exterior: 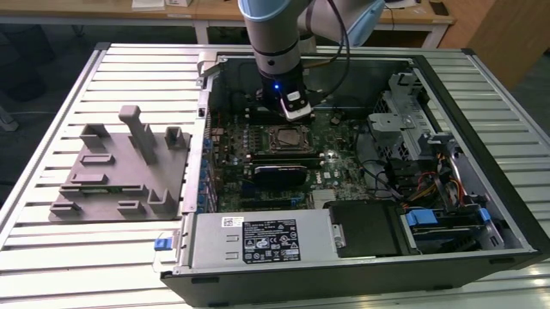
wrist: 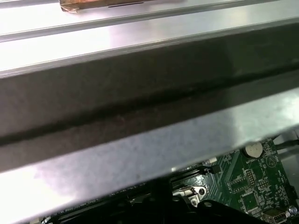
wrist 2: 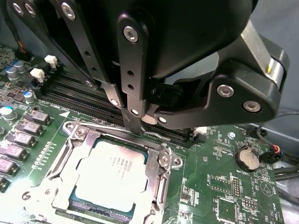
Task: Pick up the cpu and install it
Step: 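Install the first cpu locking lever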
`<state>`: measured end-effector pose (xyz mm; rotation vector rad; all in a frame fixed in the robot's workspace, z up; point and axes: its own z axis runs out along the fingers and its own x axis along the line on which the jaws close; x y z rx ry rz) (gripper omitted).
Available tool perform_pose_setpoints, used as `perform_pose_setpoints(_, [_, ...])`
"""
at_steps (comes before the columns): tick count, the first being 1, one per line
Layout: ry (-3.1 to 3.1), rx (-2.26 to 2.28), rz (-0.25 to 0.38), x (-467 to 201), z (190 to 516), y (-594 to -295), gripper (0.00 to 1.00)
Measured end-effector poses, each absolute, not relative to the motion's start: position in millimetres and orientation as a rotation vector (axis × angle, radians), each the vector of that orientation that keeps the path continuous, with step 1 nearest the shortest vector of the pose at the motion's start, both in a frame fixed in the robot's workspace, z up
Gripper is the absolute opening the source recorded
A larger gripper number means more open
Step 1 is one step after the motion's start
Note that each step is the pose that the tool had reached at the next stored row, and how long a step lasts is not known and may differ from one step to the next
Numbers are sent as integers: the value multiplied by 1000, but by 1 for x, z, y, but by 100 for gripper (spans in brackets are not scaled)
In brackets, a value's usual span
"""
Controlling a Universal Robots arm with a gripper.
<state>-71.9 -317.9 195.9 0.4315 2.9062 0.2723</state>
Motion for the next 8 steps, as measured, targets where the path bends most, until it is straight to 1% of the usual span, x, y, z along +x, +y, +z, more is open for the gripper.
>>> perform_pose_setpoints(8, [2882,423,253,-72,194,-318,11])
